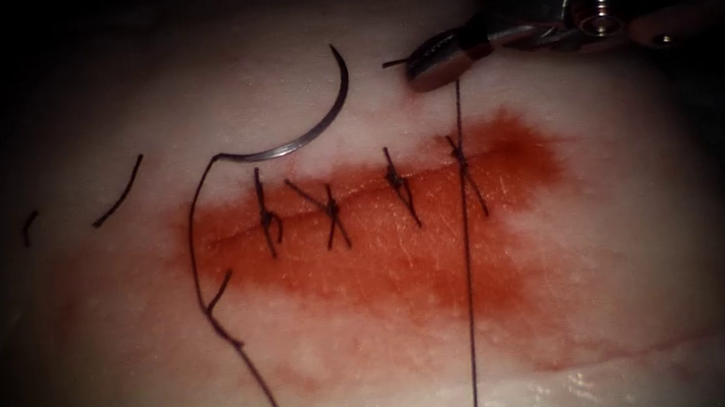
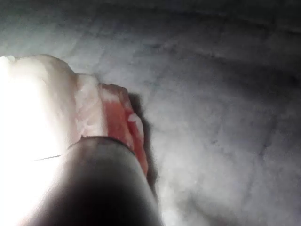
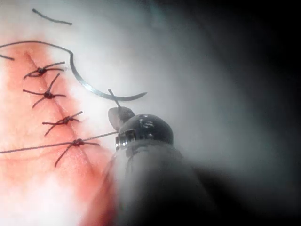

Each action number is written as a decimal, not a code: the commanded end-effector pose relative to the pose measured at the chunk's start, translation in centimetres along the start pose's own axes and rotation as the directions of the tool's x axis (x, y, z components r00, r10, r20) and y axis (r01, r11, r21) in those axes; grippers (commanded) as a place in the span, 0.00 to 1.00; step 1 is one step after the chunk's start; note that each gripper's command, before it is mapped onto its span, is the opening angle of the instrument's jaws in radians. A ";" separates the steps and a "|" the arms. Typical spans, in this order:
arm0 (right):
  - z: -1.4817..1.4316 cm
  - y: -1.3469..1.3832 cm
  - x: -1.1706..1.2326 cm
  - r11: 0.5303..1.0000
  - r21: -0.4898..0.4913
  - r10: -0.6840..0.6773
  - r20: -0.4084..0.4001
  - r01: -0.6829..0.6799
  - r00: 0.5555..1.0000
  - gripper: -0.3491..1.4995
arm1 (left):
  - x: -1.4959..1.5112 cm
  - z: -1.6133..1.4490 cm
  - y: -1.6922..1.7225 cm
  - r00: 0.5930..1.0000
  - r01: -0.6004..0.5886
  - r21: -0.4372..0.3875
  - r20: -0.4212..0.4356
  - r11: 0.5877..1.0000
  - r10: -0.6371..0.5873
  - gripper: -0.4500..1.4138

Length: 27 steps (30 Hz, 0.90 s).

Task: Wound Closure
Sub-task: Pull upward on tail with right hand while pulling down on working end with left hand, then wrap suture counter-clockwise one time around right end-effector

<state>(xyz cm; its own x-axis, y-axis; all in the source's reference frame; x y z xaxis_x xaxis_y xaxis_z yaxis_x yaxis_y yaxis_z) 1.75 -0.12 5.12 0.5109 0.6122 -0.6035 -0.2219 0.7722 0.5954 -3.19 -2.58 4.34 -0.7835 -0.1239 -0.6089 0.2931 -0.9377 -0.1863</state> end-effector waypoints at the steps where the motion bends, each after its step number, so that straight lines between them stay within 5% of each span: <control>1: 0.09 0.02 0.00 1.000 -0.006 0.001 0.003 -0.001 1.000 0.00 | 0.03 0.11 0.07 1.000 -0.013 -0.027 -0.008 1.000 0.013 0.00; 5: 0.11 0.02 -0.03 1.000 -0.011 0.001 0.016 0.000 1.000 0.00 | 0.08 0.21 0.30 0.997 -0.076 -0.131 -0.022 0.988 0.073 0.00; 13: 0.07 0.09 -0.03 0.998 -0.059 0.020 0.018 -0.019 1.000 0.00 | 0.06 0.18 0.33 0.994 -0.111 -0.157 -0.042 0.981 0.105 0.00; 19: 0.06 0.00 -0.07 0.999 -0.046 0.015 -0.083 -0.019 0.996 0.00 | 0.15 -0.15 -0.15 0.996 -0.076 -0.035 -0.054 0.996 0.074 0.00; 21: 0.01 -0.01 -0.07 0.999 -0.048 0.016 -0.128 -0.022 0.992 0.48 | 0.19 -0.37 -0.43 0.997 -0.049 0.039 -0.057 0.998 0.051 0.00; 22: -0.02 -0.01 -0.07 0.999 -0.048 -0.007 -0.149 0.000 0.989 0.60 | 0.20 -0.49 -0.56 0.998 -0.030 0.077 -0.056 0.997 0.035 0.00; 27: -0.43 0.08 -0.08 0.987 -0.133 -0.116 -0.223 0.088 0.968 0.83 | 0.22 -1.37 -1.43 0.994 -0.009 0.264 -0.098 0.964 0.036 0.00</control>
<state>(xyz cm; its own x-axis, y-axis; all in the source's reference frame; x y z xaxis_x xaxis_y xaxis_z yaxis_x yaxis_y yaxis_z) 1.30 -0.05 4.92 0.3407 0.5281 -0.7779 -0.2824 0.8466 0.4510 -2.94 -0.67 3.30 -0.7098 -0.1224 -0.6937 0.1251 -0.9910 0.0469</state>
